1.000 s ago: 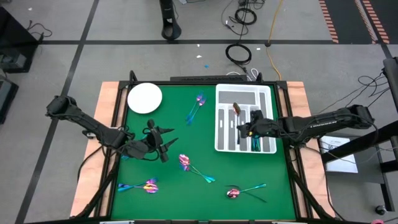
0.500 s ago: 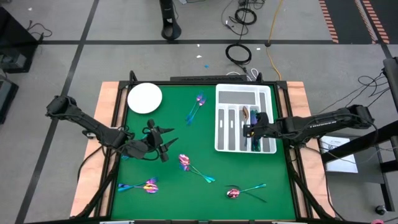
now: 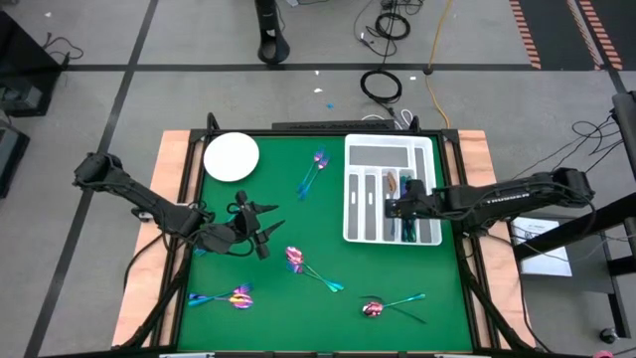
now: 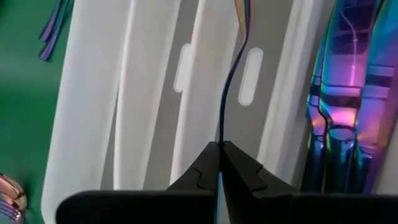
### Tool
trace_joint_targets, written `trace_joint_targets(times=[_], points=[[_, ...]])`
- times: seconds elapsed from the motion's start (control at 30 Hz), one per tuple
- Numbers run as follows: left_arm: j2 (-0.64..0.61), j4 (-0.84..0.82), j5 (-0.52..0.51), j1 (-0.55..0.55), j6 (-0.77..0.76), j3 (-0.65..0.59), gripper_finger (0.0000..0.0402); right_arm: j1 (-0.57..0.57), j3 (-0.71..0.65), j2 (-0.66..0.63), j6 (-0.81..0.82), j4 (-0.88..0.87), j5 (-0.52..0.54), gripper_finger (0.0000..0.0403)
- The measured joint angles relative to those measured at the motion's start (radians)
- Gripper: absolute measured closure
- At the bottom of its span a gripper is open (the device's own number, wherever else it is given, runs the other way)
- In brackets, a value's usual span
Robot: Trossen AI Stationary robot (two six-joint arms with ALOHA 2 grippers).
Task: Sort silverware
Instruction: Put the blue spoon into the white cutlery tray
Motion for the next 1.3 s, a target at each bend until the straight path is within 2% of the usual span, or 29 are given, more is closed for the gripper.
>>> trace_joint_targets(times=[0.93, 1.3], points=[[0.0, 0.015, 0.001, 0.0, 0.007, 0.0, 0.0201, -0.026, 0.0, 0.141, -0.102, 0.088, -0.008, 0.0402], [0.0, 0.018, 0.001, 0.0, 0.008, 0.0, 0.0201, -0.026, 0.0, 0.141, -0.115, 0.09, -0.003, 0.0368]])
